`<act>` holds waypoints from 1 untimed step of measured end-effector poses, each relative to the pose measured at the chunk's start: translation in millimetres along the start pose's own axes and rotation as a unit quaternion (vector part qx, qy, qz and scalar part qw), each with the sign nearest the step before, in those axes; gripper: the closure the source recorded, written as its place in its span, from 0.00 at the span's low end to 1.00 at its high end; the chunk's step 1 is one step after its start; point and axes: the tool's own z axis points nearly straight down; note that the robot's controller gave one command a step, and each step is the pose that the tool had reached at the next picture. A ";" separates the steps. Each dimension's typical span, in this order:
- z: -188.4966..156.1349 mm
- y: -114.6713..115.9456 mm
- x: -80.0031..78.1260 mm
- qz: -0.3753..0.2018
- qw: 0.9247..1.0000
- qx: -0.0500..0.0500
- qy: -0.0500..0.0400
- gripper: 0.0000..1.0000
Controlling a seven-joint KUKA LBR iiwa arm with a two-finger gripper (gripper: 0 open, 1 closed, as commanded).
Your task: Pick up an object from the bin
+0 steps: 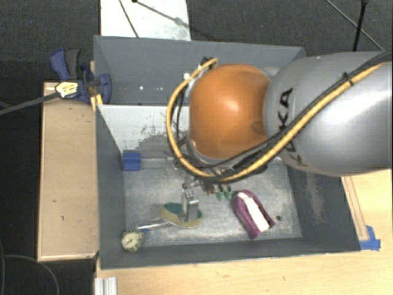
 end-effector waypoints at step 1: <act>135.8 -58.8 -12.6 -0.020 1.000 0.000 0.004 0.00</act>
Offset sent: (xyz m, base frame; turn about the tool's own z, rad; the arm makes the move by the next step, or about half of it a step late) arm 0.0254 -0.0537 -0.1321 -0.0443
